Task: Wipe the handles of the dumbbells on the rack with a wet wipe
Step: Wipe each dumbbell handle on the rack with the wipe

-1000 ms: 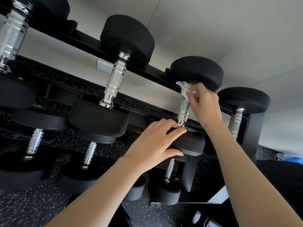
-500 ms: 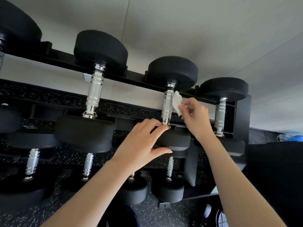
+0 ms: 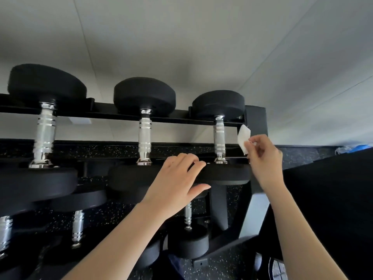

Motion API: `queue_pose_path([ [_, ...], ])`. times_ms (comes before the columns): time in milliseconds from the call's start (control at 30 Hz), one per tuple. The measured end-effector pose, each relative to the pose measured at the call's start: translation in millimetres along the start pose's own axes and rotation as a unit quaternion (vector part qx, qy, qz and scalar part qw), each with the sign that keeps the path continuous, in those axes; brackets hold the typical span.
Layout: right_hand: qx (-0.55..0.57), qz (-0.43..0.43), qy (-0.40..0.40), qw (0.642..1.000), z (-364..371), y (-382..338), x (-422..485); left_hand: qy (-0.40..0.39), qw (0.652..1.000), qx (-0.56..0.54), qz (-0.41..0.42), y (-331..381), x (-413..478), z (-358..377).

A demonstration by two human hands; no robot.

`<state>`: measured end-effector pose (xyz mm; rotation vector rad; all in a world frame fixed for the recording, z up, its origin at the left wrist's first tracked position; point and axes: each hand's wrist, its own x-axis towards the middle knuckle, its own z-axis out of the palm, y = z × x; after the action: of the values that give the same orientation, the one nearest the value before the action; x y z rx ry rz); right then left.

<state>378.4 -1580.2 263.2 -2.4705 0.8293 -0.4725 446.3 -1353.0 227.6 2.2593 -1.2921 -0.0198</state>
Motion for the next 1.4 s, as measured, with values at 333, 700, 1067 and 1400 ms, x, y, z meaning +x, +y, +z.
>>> queue_pose_path([
  [333, 0.012, -0.112, -0.113, 0.987, 27, 36, 55, -0.014, 0.997, -0.004, -0.077, 49, 31, 56],
  [700, 0.025, -0.130, -0.054, 0.990, 69, 32, 75, 0.027, 0.992, -0.029, -0.117, 51, 27, 63],
  [1067, 0.107, -0.179, -0.033, 0.978, 74, 32, 77, 0.037, 0.990, -0.033, -0.128, 52, 25, 66],
  [1400, 0.150, -0.125, -0.031, 0.980, 77, 23, 76, 0.031, 0.991, -0.028, -0.125, 50, 25, 66],
])
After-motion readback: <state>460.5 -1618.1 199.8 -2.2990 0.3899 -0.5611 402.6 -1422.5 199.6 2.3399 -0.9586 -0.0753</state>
